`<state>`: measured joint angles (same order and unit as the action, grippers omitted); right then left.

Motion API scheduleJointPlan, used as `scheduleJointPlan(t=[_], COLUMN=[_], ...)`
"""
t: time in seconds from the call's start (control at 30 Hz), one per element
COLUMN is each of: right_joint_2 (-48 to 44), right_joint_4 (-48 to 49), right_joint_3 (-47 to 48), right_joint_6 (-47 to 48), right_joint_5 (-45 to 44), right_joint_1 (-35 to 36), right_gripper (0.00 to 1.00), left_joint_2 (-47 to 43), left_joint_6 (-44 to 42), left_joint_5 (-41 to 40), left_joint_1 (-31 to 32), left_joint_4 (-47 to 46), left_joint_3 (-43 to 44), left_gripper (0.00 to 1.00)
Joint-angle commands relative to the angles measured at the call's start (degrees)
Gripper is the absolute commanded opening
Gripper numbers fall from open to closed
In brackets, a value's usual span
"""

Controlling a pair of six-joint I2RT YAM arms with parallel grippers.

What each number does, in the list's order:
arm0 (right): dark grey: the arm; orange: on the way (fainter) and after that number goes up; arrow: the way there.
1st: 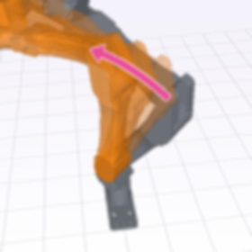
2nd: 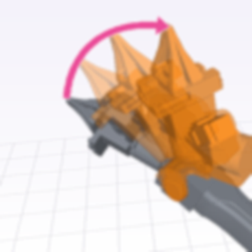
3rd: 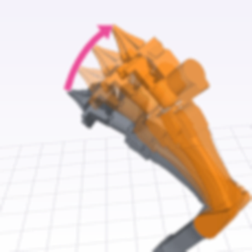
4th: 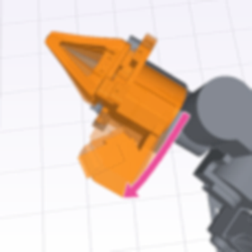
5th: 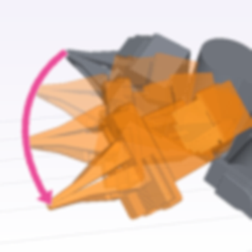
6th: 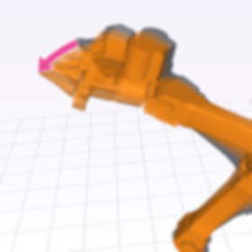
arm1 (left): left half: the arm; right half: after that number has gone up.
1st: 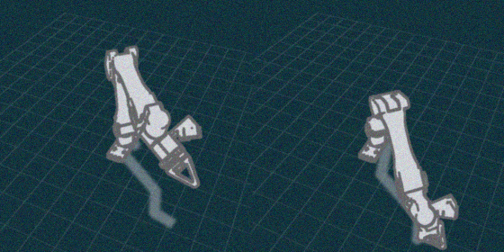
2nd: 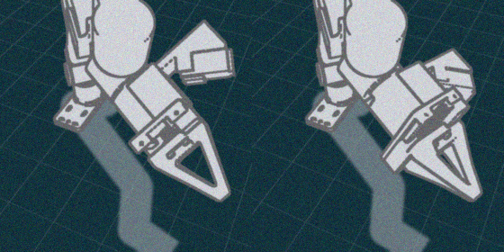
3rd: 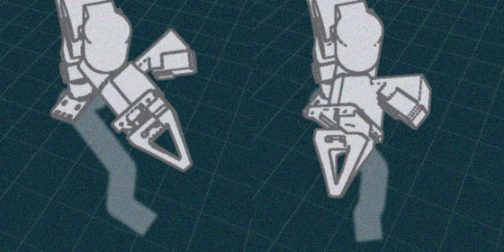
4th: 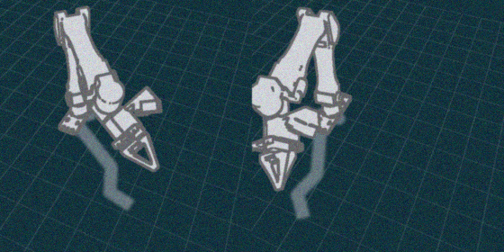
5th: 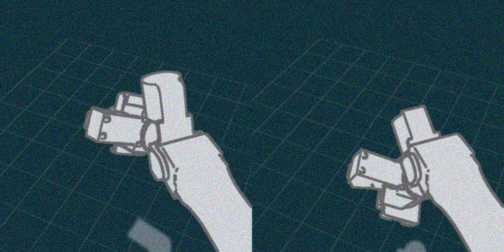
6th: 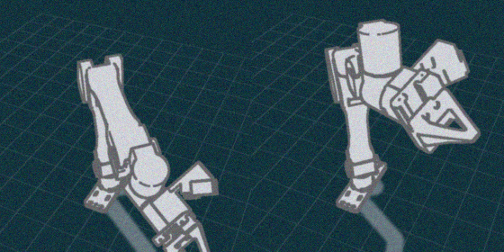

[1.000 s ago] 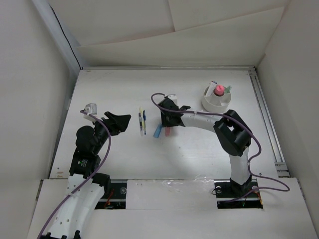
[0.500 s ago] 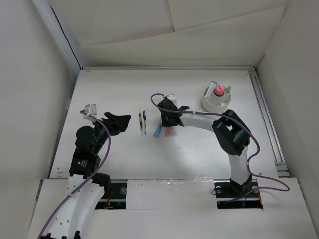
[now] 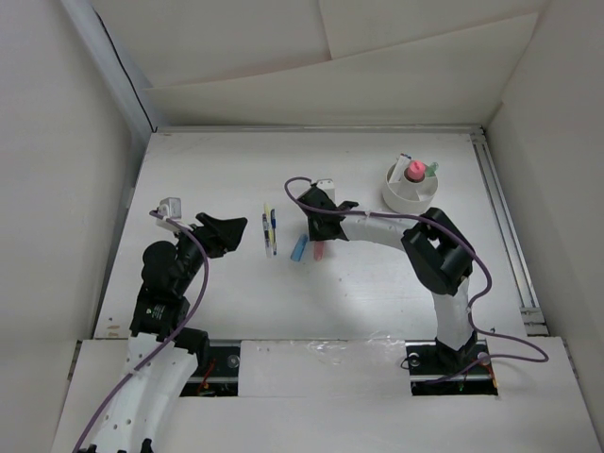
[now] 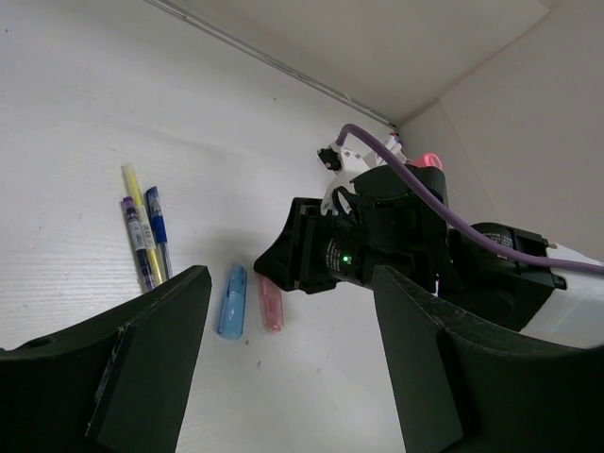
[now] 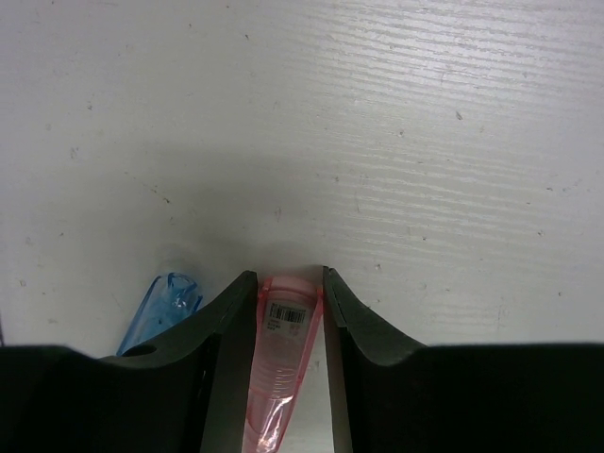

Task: Sort the stationery into containers
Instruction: Pick up the stationery from the center of the board.

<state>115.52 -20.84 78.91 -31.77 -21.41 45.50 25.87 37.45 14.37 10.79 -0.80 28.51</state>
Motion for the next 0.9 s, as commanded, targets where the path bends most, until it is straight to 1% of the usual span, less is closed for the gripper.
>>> scheduleJointPlan(t=[0.0,0.07,0.33,0.5,0.73,0.87], right_joint_2=[-1.3,-1.9,-8.3,-16.1,-26.0,-31.8], right_joint_4=[0.1,0.6,0.6,1.2,-1.9,-3.2], right_joint_3=[-0.7,-0.7,0.0,-1.0,-0.5,0.1], right_joint_6=[-1.0,-1.0,-1.0,1.2,2.9,4.2], right_joint_5=[0.8,0.8,-0.2,-0.2,-0.5,-1.1], right_joint_1=[0.8,0.8,0.8,0.8,-0.2,-3.1], right_gripper=[0.09,0.06,0.05,0.03,0.03,0.03], left_joint_2=[-0.6,-1.2,-0.6,-0.6,-0.6,0.6], left_joint_6=[0.3,0.3,0.3,0.3,0.3,0.3], left_joint_5=[0.0,0.0,0.0,0.0,0.0,0.7], left_joint_1=[0.1,0.1,0.1,0.1,0.1,0.1], left_joint_4=[-1.7,-1.1,-1.1,-1.1,-2.3,-2.3], left_joint_3=[-0.4,-0.4,0.1,0.1,0.1,0.1], left_gripper=[0.66,0.66,0.66,0.66,0.66,0.66])
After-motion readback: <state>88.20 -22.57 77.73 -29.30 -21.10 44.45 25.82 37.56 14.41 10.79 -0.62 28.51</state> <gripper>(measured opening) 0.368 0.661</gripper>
